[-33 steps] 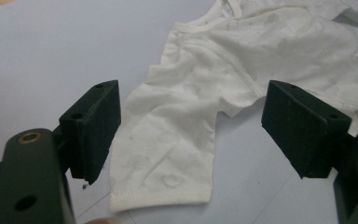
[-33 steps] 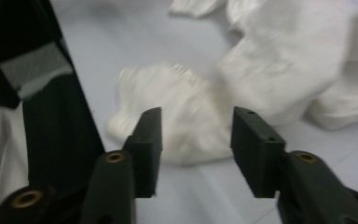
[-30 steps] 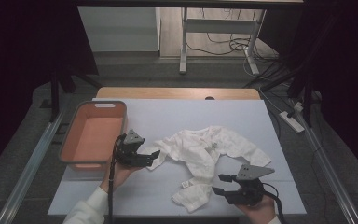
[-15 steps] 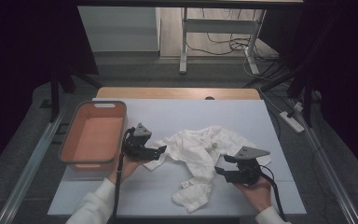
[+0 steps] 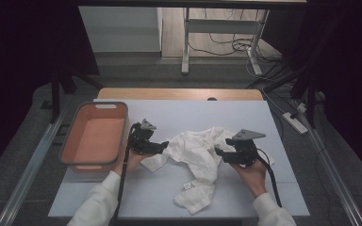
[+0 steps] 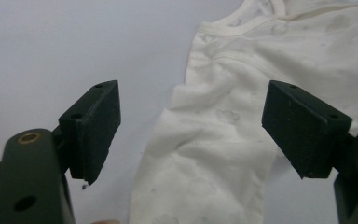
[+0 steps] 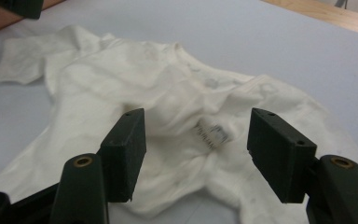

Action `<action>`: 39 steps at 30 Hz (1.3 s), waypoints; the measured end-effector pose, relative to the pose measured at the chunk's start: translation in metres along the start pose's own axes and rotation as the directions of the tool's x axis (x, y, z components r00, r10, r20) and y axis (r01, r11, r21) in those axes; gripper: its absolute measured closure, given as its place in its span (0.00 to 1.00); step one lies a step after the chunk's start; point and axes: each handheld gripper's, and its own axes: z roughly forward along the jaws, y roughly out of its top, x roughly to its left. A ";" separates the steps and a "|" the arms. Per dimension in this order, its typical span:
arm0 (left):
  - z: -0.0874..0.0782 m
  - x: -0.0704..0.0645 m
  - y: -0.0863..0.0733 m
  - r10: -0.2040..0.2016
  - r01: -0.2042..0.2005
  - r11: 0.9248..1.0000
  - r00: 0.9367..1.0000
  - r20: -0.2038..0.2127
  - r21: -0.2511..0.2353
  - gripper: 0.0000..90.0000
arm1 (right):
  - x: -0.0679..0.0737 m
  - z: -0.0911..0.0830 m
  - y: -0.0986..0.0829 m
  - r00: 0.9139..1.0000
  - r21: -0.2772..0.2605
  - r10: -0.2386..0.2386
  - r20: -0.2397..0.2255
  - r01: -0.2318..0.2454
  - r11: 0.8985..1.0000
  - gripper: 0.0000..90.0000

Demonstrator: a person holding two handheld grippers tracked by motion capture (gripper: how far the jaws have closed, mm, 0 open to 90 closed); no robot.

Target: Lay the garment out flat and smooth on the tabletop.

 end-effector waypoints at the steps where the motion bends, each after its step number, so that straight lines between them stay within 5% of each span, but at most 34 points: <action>1: 0.003 0.001 0.001 -0.002 0.002 1.000 1.000 0.001 0.005 0.23 | -0.003 0.003 0.002 1.000 0.005 -0.001 0.004 0.001 1.000 0.42; 14: 0.036 0.010 0.008 0.014 -0.013 0.999 0.999 -0.030 0.049 0.23 | -0.040 0.027 0.016 0.997 0.046 0.031 0.066 -0.034 0.998 0.40; 27: 0.050 0.018 0.003 -0.001 0.004 0.995 1.000 -0.030 0.098 0.23 | -0.069 0.048 0.012 0.992 0.132 0.046 0.119 -0.062 0.989 0.39; 39: 0.057 0.018 0.000 0.002 0.002 0.992 1.000 -0.029 0.127 0.22 | -0.087 0.049 0.003 0.984 0.188 0.056 0.169 -0.088 0.978 0.37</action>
